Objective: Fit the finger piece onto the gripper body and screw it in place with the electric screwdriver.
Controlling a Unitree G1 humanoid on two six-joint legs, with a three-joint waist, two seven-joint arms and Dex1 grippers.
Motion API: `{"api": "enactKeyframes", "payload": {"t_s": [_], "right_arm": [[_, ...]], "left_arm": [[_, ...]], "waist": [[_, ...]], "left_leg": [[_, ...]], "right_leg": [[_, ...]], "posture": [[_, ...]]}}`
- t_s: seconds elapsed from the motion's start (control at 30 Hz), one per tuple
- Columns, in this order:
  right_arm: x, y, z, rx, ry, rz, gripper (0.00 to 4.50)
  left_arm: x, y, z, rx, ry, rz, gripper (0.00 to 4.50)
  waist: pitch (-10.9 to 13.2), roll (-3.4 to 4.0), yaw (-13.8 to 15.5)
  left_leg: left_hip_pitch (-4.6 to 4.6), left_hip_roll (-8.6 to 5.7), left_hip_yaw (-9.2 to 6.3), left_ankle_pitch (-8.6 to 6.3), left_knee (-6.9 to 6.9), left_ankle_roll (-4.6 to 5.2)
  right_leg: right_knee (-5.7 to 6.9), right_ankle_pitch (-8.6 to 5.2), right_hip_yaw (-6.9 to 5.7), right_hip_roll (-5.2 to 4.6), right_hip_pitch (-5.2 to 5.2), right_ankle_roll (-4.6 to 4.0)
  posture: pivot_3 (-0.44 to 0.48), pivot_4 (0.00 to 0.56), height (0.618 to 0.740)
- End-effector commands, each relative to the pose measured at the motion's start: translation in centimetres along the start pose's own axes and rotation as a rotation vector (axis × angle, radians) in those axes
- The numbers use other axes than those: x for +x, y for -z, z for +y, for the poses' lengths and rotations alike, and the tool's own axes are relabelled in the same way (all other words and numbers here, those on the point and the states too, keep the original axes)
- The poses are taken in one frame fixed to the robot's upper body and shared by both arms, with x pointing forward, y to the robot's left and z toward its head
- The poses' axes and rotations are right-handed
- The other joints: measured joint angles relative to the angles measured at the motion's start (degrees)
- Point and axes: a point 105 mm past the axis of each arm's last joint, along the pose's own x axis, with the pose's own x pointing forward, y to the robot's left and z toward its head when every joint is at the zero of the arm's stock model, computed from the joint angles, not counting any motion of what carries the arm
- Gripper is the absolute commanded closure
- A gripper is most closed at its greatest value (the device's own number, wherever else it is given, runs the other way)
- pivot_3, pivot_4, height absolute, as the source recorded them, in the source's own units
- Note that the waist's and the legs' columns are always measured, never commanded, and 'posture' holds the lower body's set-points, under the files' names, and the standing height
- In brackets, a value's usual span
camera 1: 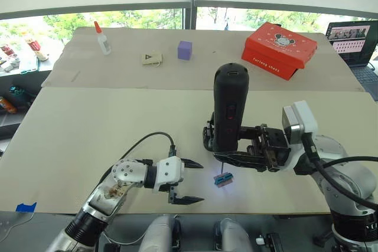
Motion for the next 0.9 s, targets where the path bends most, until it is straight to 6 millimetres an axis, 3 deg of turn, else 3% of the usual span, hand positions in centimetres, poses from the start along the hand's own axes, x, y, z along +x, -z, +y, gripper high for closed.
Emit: {"api": "enactKeyframes", "payload": {"t_s": [0.03, 0.9], "right_arm": [[0.2, -0.9, 0.8, -0.069, -0.024, -0.03, 2.56], [-1.2, 1.4, 0.6, -0.077, 0.029, -0.022, 2.56]], "left_arm": [[0.3, -0.5, 0.0, 0.047, 0.022, -0.018, 0.0], [0.9, -0.4, 1.0, 0.051, 0.037, -0.019, 0.0]], "waist": [[0.0, 0.0, -0.1], [0.0, 0.0, 0.1]], "left_leg": [[0.0, 0.0, 0.0, 0.0, 0.0, 0.0], [0.0, -0.01, 0.0, 0.0, 0.02, 0.0]], "right_leg": [[0.0, 0.0, 0.0, 0.01, 0.0, 0.0], [0.0, 0.0, 0.0, 0.01, 0.01, 0.0]], "posture": [[0.0, 0.15, 0.74], [0.0, 0.15, 0.74]]}}
